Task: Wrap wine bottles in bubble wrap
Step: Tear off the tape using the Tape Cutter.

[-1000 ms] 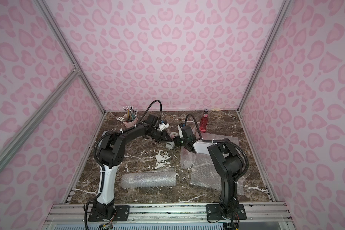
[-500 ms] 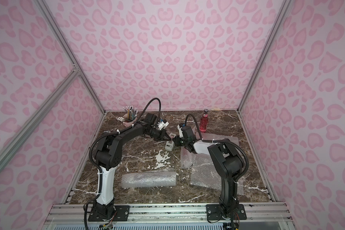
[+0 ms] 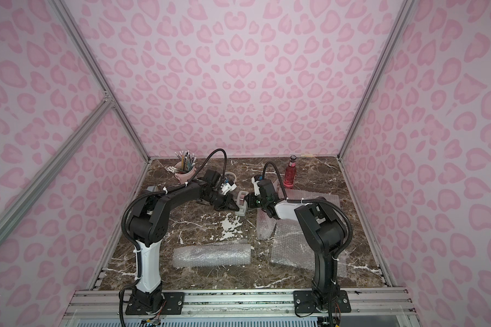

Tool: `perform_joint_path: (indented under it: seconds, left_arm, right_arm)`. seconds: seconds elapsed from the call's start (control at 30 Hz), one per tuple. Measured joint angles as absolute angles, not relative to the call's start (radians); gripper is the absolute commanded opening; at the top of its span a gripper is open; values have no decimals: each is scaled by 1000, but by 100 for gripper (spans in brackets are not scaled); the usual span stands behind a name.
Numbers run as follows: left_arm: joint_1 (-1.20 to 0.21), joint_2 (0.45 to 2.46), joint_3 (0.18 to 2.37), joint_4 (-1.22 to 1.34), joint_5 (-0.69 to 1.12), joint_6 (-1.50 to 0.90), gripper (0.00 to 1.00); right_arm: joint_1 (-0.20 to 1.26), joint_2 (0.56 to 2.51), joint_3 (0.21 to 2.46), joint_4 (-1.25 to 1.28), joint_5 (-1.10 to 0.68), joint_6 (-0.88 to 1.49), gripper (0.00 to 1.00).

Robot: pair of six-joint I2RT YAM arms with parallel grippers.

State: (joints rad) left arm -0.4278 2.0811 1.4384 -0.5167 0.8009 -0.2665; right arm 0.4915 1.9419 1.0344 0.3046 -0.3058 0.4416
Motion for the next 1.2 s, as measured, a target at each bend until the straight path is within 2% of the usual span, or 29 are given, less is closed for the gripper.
perform_joint_path:
  seconds: [0.47, 0.8, 1.2]
  left_arm:
    - [-468, 2025, 1333, -440, 743, -310, 3]
    - [-475, 1954, 1318, -492, 725, -322, 3]
    - [-510, 1997, 1270, -435, 707, -392, 3]
  right_arm:
    - [495, 1944, 1021, 328, -305, 434, 28]
    - [496, 1948, 1012, 340, -299, 434, 28]
    - [498, 1940, 1011, 344, -291, 434, 29]
